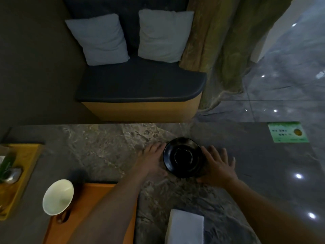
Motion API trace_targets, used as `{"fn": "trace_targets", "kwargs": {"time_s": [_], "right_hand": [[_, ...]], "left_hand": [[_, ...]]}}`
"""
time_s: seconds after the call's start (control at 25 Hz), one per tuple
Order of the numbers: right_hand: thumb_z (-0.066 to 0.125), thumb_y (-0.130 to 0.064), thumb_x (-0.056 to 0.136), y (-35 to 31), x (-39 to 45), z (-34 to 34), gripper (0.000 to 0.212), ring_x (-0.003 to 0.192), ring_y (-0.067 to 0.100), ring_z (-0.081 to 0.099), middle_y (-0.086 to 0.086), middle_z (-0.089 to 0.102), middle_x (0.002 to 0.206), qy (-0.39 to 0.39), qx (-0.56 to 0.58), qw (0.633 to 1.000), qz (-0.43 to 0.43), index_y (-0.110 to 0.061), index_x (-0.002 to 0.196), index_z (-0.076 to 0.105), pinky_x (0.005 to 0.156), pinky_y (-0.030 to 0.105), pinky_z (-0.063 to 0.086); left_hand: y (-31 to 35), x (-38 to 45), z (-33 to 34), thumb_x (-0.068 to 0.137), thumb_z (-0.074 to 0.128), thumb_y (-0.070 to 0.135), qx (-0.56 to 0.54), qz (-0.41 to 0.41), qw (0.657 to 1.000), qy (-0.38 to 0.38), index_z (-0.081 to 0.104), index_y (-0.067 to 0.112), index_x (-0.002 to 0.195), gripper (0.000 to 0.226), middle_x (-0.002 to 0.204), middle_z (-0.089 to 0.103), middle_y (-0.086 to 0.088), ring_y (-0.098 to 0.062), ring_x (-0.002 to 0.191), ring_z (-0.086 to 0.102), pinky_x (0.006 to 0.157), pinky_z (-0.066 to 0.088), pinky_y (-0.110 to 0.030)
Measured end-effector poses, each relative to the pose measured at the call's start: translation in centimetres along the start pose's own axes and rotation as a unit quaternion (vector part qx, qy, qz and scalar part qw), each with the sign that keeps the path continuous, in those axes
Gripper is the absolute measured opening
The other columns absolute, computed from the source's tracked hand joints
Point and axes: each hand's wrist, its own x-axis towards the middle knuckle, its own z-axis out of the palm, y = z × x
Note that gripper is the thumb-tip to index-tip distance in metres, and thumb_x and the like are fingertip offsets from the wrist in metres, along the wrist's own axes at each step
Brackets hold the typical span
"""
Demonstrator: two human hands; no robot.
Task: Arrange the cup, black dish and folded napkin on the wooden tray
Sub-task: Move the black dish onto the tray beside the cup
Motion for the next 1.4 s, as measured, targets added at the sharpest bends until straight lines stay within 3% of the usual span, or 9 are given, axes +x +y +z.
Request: {"fn": "trace_targets", "kwargs": {"time_s": [0.12, 0.28, 0.64, 1.0, 1.4], "right_hand": [[0.06, -0.088, 0.046, 0.2, 0.8, 1.0, 0.129, 0.139, 0.039, -0.031, -0.004, -0.022, 0.16, 0.008, 0.019, 1.0, 0.002, -0.057, 0.136, -0.028, 0.104, 0.073, -0.014], [0.053, -0.096, 0.039, -0.1, 1.0, 2.0, 0.132, 0.137, 0.04, -0.035, -0.004, -0.027, 0.159, 0.022, 0.051, 0.998, -0.001, -0.057, 0.137, -0.027, 0.099, 0.073, -0.021], [0.056, -0.097, 0.027, -0.7, 1.2, 1.9, 0.14, 0.133, 0.035, -0.043, -0.006, -0.029, 0.157, 0.027, 0.08, 0.996, 0.007, -0.061, 0.135, -0.025, 0.092, 0.066, -0.033], [0.063, -0.088, 0.028, -0.9, 0.3, 1.6, 0.137, 0.137, 0.033, -0.036, -0.008, -0.028, 0.157, 0.025, 0.1, 0.995, 0.012, -0.065, 0.133, -0.022, 0.098, 0.068, -0.028], [0.059, -0.095, 0.021, -2.7, -5.1, 2.3, 0.139, 0.14, 0.031, -0.033, -0.01, -0.02, 0.16, 0.039, 0.113, 0.993, -0.018, -0.068, 0.129, -0.024, 0.105, 0.068, -0.019]], "left_hand": [[-0.1, 0.7, 1.1, 0.06, 0.074, 0.073, -0.034, 0.003, 0.999, -0.002, -0.013, 0.039, 0.15, 0.129, 0.162, -0.014, 0.013, -0.021, 0.149, -0.014, 0.117, 0.004, -0.057], [-0.1, 0.6, 2.2, 0.054, 0.07, 0.081, -0.057, 0.011, 0.998, 0.02, -0.018, 0.042, 0.147, 0.134, 0.162, -0.017, 0.013, -0.02, 0.149, -0.017, 0.118, -0.002, -0.06], [0.7, 0.5, 2.8, 0.047, 0.07, 0.083, -0.078, -0.008, 0.996, 0.045, -0.017, 0.041, 0.148, 0.14, 0.162, -0.014, 0.012, -0.021, 0.149, -0.017, 0.117, -0.004, -0.063], [1.8, -0.3, 3.2, 0.045, 0.079, 0.072, -0.134, -0.04, 0.989, 0.048, -0.018, 0.053, 0.142, 0.138, 0.161, -0.015, 0.015, -0.023, 0.149, -0.017, 0.117, 0.0, -0.062], [1.5, -7.7, 3.8, 0.047, 0.083, 0.067, -0.178, -0.012, 0.981, 0.078, -0.009, 0.045, 0.148, 0.138, 0.162, -0.01, 0.012, -0.021, 0.149, -0.013, 0.115, 0.007, -0.066]]}}
